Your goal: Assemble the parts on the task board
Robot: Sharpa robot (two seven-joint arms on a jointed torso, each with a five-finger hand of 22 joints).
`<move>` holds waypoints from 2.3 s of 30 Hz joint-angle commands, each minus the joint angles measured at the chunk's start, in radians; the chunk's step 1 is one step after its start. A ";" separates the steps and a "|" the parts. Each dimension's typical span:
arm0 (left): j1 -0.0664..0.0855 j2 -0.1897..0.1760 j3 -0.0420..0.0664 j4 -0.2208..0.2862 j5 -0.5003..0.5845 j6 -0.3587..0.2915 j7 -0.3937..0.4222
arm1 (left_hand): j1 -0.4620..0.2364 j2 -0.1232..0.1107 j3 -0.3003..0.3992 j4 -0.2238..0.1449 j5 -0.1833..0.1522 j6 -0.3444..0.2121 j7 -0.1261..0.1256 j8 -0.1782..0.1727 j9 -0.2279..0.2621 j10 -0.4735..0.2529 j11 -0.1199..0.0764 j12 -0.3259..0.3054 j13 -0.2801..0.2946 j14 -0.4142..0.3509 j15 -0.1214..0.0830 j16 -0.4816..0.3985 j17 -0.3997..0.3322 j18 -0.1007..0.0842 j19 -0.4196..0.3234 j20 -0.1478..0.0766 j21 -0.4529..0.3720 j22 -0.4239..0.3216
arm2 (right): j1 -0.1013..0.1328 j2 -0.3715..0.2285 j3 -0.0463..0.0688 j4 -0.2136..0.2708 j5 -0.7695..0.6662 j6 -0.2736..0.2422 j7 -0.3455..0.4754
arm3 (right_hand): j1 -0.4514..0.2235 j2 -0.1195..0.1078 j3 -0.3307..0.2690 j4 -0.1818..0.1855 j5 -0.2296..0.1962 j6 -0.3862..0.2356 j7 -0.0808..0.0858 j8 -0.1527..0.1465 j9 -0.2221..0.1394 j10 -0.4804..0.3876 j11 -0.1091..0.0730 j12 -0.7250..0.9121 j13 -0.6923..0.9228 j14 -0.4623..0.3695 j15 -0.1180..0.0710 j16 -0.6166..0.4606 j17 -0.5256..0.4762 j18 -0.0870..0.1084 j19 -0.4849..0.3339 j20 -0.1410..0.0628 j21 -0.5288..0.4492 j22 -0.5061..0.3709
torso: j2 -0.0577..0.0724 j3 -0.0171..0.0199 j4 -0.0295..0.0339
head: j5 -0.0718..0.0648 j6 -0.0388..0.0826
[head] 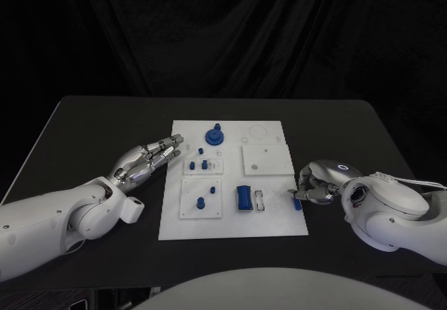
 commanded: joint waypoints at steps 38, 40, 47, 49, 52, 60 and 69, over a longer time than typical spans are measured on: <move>-0.014 0.010 0.001 -0.011 0.000 0.012 0.088 | 0.018 0.001 0.014 0.003 0.010 0.007 0.008 -0.003 0.001 0.007 0.014 0.011 0.001 0.007 0.011 0.013 0.003 0.010 0.002 0.010 0.006 0.001 | -0.052 0.097 0.000 -0.052 -0.015 0.093 -0.038 | 0.093 -0.012 0.084 -0.002 0.226 0.012 0.007 -0.053 -0.060 0.106 0.008 0.003 0.263 0.074 0.009 -0.013 0.107 -0.002 0.028 0.005 -0.016 0.193 | -0.003 -0.0004 0.0006 | 0.001 0.000; -0.014 0.011 0.001 -0.011 0.000 0.013 0.087 | 0.018 0.002 0.015 0.003 0.010 0.006 0.009 -0.003 0.001 0.008 0.014 0.012 0.001 0.007 0.011 0.013 0.003 0.010 0.002 0.010 0.006 0.001 | -0.053 0.102 0.000 -0.057 0.000 0.095 -0.039 | 0.113 -0.012 0.097 -0.005 0.235 0.008 0.008 -0.056 -0.064 0.106 0.008 0.003 0.263 0.074 0.009 -0.014 0.106 -0.001 0.027 0.005 -0.018 0.193 | -0.003 -0.0005 0.0011 | 0.001 0.000; -0.017 0.011 0.001 -0.012 0.000 0.015 0.086 | 0.021 0.001 0.018 0.002 0.013 0.003 0.010 -0.004 0.000 0.008 0.016 0.011 0.001 0.008 0.012 0.014 0.003 0.009 0.002 0.010 0.006 0.001 | -0.054 0.110 0.001 -0.063 0.070 0.056 -0.017 | 0.172 -0.014 0.142 -0.003 0.313 0.005 0.010 -0.051 -0.068 0.106 0.010 0.003 0.263 0.074 0.010 -0.013 0.107 -0.001 0.027 0.006 -0.019 0.193 | -0.002 0.0002 0.0031 | 0.004 0.000; -0.018 0.011 0.001 -0.013 0.000 0.014 0.087 | 0.021 0.001 0.018 0.002 0.013 0.003 0.010 -0.004 0.000 0.008 0.016 0.011 0.001 0.008 0.012 0.014 0.003 0.009 0.002 0.010 0.006 0.001 | -0.055 0.109 0.001 -0.059 0.110 0.023 0.002 | 0.182 -0.015 0.153 -0.003 0.338 0.003 0.011 -0.048 -0.068 0.106 0.010 0.003 0.263 0.074 0.010 -0.014 0.106 -0.001 0.027 0.006 -0.021 0.192 | -0.002 -0.0003 0.0025 | 0.007 0.000; -0.019 0.010 0.001 -0.014 0.000 0.014 0.087 | 0.023 0.001 0.019 0.001 0.014 0.003 0.010 -0.004 0.000 0.007 0.017 0.011 0.001 0.007 0.012 0.014 0.003 0.009 0.002 0.010 0.006 0.001 | -0.055 0.108 0.001 -0.052 0.190 -0.033 0.040 | 0.188 -0.021 0.165 -0.003 0.370 0.000 0.012 -0.044 -0.067 0.106 0.011 0.003 0.263 0.074 0.011 -0.013 0.107 -0.001 0.027 0.006 -0.022 0.192 | -0.002 -0.0009 0.0022 | 0.008 0.000; -0.021 0.010 0.001 -0.015 0.000 0.016 0.086 | 0.023 0.001 0.019 0.001 0.014 0.003 0.010 -0.004 0.000 0.007 0.017 0.011 0.001 0.007 0.012 0.014 0.003 0.009 0.002 0.010 0.006 0.001 | -0.055 0.105 0.001 -0.030 0.434 -0.204 0.199 | 0.179 -0.031 0.188 -0.002 0.448 -0.005 0.017 -0.042 -0.073 0.106 0.014 0.003 0.263 0.076 0.013 -0.009 0.114 0.000 0.025 0.009 -0.028 0.190 | -0.002 -0.0001 0.0016 | 0.004 0.000; -0.023 0.011 0.001 -0.014 0.000 0.017 0.084 | 0.025 0.001 0.021 0.000 0.016 0.000 0.010 -0.004 0.000 0.008 0.017 0.011 0.001 0.007 0.012 0.013 0.003 0.009 0.002 0.010 0.006 0.000 | -0.054 0.118 0.002 -0.021 0.518 -0.288 0.280 | 0.173 -0.038 0.193 -0.002 0.463 -0.002 0.017 -0.038 -0.073 0.106 0.014 0.003 0.263 0.079 0.013 -0.001 0.130 -0.003 0.032 0.009 -0.010 0.196 | -0.002 0.0022 0.0014 | 0.003 0.000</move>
